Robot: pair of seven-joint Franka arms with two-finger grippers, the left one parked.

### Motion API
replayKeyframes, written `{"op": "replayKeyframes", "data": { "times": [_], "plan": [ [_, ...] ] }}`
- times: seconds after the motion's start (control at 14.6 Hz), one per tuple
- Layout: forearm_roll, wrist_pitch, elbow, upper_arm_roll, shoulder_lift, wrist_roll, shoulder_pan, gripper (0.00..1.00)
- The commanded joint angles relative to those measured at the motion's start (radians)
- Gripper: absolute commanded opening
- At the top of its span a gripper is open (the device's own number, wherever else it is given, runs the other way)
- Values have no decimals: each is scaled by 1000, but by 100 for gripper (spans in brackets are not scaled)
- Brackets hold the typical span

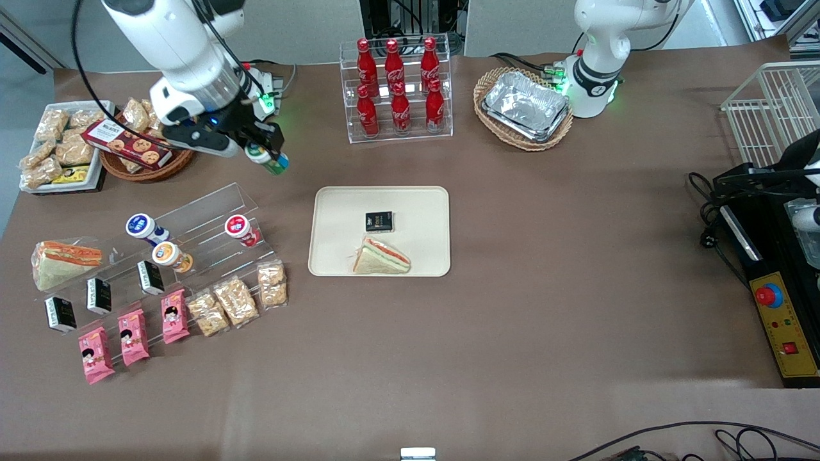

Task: Place green gum on tray
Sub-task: 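Carry the green-label bottle over the cream tray with the right gripper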

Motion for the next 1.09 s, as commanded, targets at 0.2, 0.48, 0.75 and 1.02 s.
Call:
{"op": "replayKeyframes", "data": {
  "times": [0.2,0.48,0.75,1.02],
  "plan": [
    [25,350,-210,72,105,99,24,43],
    [25,569,-314,108,203,107,27,43],
    [25,628,-366,136,246,109,32,44],
    [25,672,-391,177,286,152,33,44]
  ]
}}
